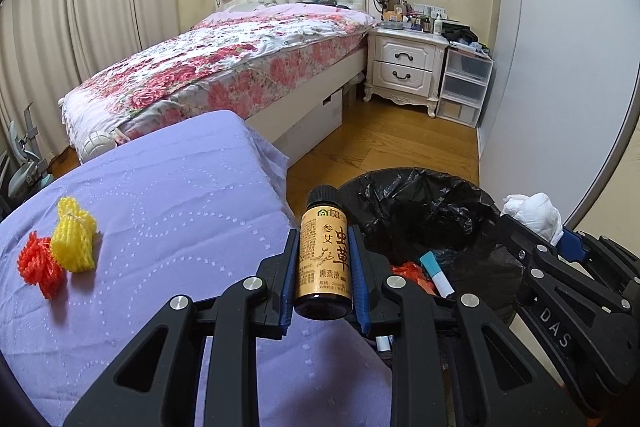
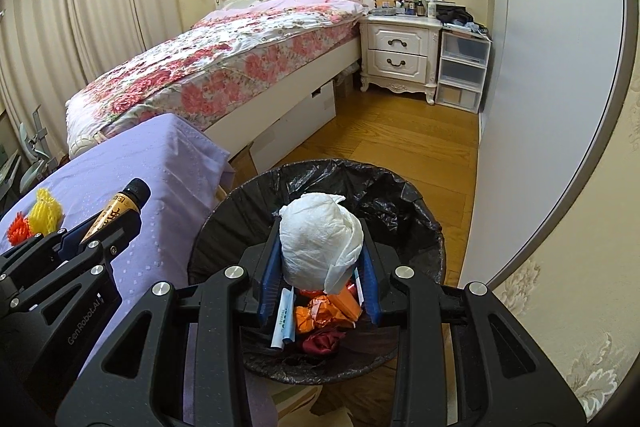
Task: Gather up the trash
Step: 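Open both grippers to drop the bottle and white ball into the bin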
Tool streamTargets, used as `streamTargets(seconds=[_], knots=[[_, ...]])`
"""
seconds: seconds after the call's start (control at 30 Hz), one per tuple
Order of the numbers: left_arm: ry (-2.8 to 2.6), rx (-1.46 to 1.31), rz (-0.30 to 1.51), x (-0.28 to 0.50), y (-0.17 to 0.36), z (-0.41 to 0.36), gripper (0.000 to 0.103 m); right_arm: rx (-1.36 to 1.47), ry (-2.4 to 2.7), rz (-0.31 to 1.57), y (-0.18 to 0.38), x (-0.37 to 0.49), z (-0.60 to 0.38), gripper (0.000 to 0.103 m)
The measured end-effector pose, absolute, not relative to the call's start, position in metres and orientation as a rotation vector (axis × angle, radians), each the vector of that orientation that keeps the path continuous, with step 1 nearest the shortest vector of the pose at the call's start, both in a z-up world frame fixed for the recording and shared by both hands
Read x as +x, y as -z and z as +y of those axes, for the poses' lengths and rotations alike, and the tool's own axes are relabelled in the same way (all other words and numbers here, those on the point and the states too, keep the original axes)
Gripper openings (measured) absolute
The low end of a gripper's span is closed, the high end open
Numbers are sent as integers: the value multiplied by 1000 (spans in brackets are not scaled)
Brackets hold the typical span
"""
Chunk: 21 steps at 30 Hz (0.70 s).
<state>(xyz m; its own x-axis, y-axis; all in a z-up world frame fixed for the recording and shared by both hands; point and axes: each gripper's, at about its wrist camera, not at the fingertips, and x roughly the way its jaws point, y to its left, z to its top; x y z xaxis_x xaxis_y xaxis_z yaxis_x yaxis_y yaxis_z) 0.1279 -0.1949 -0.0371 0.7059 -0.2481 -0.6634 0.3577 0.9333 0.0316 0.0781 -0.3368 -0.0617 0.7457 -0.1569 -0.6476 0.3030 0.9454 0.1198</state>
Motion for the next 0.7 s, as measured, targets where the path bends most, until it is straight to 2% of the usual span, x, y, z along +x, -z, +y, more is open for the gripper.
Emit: streamTargets(seconds=[0.47, 0.53, 0.6, 0.7], knots=[[339, 202, 726, 137, 43, -215, 25, 256, 278, 696, 69, 86, -355, 34], [338, 208, 727, 137, 43, -216, 30, 254, 279, 697, 69, 86, -355, 34], [334, 208, 723, 138, 42, -215, 48, 255, 279, 698, 70, 86, -355, 35], [324, 214, 710, 136, 41, -214, 58, 260, 287, 692, 70, 85, -357, 46]])
